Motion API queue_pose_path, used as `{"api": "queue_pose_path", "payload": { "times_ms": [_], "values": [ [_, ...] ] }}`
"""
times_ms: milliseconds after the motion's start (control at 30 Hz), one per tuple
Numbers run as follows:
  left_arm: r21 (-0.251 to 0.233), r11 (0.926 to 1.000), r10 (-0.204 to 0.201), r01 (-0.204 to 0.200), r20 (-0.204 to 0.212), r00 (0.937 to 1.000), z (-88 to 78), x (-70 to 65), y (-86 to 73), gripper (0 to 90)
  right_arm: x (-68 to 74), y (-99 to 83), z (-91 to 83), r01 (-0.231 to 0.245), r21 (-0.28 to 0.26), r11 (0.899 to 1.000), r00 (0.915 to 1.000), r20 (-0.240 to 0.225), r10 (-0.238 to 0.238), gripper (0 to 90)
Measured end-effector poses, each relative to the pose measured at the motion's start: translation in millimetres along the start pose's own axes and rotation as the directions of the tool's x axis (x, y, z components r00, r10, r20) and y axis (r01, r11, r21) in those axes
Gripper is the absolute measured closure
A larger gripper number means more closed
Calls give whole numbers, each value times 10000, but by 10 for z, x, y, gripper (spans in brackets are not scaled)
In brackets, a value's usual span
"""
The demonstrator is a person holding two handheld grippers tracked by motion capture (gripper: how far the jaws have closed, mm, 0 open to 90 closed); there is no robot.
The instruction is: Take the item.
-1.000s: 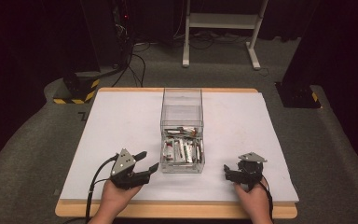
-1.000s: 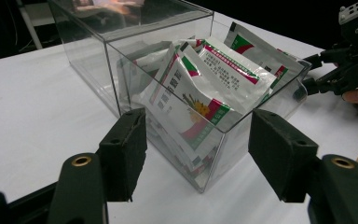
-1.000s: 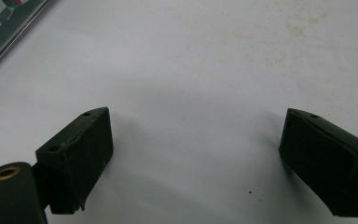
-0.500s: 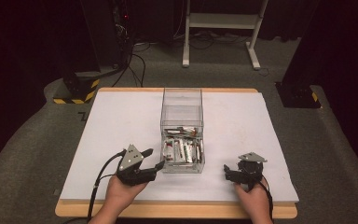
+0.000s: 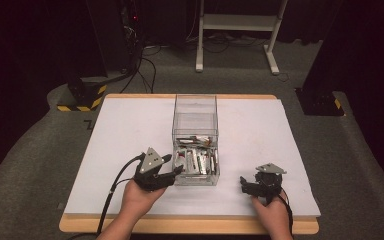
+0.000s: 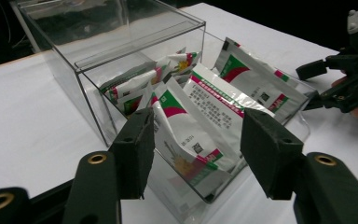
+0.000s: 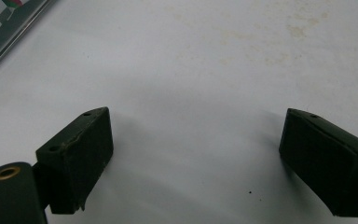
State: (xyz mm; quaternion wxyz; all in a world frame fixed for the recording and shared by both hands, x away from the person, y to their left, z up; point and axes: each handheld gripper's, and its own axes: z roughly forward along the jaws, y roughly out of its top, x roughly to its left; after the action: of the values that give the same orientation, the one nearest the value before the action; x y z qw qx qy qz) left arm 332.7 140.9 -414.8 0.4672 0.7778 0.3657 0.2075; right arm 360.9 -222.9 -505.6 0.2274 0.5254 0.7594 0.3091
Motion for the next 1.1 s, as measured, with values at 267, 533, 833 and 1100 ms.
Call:
{"api": "queue_pose_path", "payload": {
  "times_ms": [267, 533, 833, 1100],
  "values": [
    [397, 9992, 38, -28, -250, 9997, 119, 9, -18, 521, 0, 0, 0, -2, 2, 10000, 10000, -3, 2, 97],
    [333, 9994, 90, -71, -553, 9984, 154, -11, -18, 578, 1, 0, 0, 5, -3, 10000, 10000, 2, -5, 98],
    [378, 9991, 221, -197, -667, 9975, 194, -48, -28, 676, 1, 0, -1, 5, -2, 10000, 10000, 2, -5, 98],
    [334, 9990, 321, -294, -842, 9959, 207, -72, -52, 755, 1, 0, -1, 5, -5, 10000, 10000, 2, -5, 98]
  ]
}}
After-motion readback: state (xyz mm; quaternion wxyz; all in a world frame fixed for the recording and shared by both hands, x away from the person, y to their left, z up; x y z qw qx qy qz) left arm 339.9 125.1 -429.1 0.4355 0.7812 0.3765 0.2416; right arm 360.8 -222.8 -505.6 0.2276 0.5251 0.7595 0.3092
